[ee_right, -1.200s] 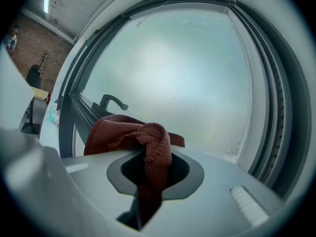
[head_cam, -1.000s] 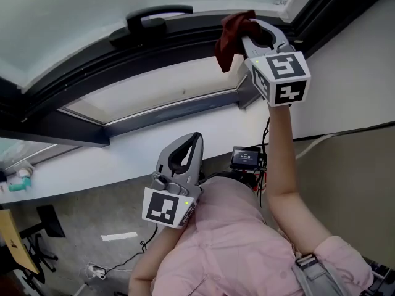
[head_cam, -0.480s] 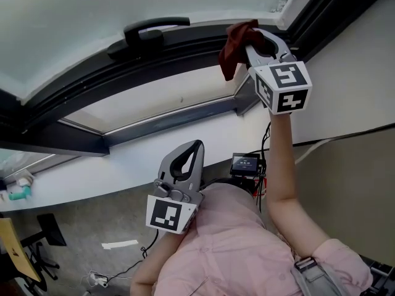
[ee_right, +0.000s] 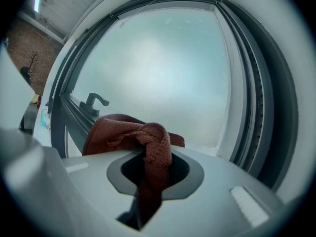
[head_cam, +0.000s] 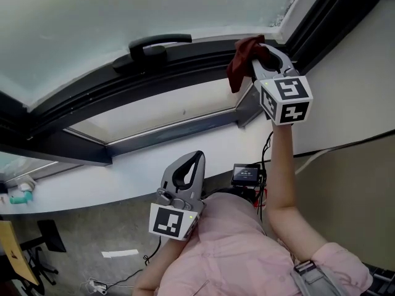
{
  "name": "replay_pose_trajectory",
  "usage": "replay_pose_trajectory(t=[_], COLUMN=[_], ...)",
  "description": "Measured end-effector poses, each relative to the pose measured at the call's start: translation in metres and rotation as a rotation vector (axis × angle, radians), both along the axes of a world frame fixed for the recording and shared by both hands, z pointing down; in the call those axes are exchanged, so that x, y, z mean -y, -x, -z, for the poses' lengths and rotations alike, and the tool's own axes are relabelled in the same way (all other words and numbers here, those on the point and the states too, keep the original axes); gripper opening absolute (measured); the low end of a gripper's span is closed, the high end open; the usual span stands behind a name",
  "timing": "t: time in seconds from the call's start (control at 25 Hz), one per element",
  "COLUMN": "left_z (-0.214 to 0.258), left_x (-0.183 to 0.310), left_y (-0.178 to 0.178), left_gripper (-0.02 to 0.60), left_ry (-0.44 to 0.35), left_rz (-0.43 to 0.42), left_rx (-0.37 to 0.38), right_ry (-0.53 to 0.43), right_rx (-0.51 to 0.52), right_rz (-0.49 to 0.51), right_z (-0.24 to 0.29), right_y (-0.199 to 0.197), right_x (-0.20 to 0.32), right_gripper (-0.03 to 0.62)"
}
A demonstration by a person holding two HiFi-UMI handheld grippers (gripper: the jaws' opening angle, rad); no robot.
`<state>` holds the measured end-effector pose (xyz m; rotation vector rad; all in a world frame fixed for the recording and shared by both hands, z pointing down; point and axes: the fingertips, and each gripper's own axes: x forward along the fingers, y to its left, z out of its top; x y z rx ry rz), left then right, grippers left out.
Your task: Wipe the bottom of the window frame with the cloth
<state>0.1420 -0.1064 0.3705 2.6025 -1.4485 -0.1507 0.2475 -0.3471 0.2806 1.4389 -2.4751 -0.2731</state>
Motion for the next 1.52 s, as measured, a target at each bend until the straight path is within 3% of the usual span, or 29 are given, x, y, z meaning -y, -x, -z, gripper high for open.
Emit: replay_pose_trajectory(t=[0.28,0.96,1.52], left_z=[-0.001,-0.002,-0.001], left_x=[0.001,0.004,0.002], left_y=[-0.004,-0.010,-0.009], left_gripper=[-0.004,-0.004,-0.003], left_ry=[0.016,0.004,-0.010], left_rz=[-0.001,0.003,0.013], left_rx=[0.025,0.016,0.004], right_ry=[0.002,0.018,0.019], right_rx=[0.017,0.038,0.050], right_rz=[-0.024,-0.009,-0.052], right_z=[0.000,-0.003,-0.002], right_y=[-0.015,-0.018,-0.044], right_x=[0.005,0.010,0.018], right_gripper=[0.057,0.057,0.057])
